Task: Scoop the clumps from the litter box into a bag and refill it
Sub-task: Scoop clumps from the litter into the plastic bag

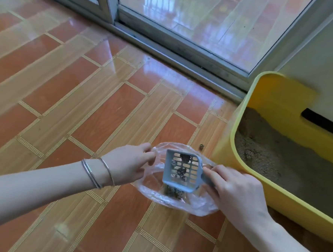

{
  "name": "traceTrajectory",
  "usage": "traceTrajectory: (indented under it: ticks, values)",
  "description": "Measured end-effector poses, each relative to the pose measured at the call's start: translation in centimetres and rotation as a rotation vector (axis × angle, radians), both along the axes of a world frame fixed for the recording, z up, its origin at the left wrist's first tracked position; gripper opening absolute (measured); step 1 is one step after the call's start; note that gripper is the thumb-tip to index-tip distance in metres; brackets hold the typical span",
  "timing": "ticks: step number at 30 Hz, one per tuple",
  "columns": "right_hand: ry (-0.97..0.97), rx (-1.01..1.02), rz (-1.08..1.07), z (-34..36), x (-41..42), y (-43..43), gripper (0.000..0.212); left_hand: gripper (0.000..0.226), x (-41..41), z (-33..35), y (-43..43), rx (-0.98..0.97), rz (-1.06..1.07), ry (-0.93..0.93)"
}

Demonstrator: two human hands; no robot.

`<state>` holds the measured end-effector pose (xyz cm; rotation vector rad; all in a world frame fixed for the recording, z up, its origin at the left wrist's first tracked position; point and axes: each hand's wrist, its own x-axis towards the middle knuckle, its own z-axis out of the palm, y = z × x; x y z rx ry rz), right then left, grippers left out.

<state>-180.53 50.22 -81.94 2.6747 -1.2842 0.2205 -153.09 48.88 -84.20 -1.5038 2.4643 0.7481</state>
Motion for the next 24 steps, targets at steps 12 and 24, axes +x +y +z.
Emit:
traceTrajectory:
  ticks: [12,24]
  values:
    - [-0.025,-0.015,0.016,0.6,-1.8,0.9,0.028,0.021,-2.3,0.8,-1.0,0.013,-0.049,-0.131]
    - [0.062,0.0,-0.139,4.4,-7.3,2.7,0.018,0.022,-3.6,2.1,-1.2,-0.089,-0.065,-0.179]
